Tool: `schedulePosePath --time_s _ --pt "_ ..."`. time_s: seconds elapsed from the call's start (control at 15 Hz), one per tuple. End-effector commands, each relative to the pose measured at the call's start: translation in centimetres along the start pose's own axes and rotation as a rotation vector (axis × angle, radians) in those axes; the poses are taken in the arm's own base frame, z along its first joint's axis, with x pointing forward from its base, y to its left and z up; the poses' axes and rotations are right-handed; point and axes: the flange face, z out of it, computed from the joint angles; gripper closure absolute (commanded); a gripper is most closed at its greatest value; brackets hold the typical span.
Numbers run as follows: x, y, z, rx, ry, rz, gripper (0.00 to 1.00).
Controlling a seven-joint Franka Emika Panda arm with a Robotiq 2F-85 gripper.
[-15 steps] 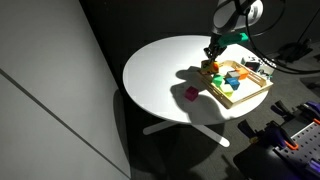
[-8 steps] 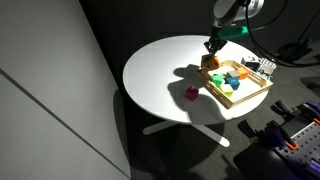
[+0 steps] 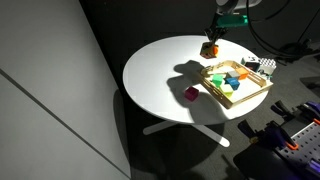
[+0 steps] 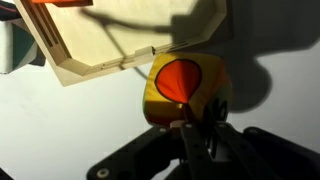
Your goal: Remove the plush box from the box
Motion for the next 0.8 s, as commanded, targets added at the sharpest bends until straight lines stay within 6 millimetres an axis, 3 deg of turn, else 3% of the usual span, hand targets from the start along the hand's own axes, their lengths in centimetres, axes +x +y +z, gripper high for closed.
schedulePosePath --time_s 0.0,0.47,0.73 --pt "1.0 0.0 -0.9 0.013 0.042 0.047 0.59" --pt "-0.5 -0.3 -2.1 0.022 -0.008 0.017 0.04" --pt "-2.3 -0.5 -3.0 0.001 -0.155 -0.024 0.0"
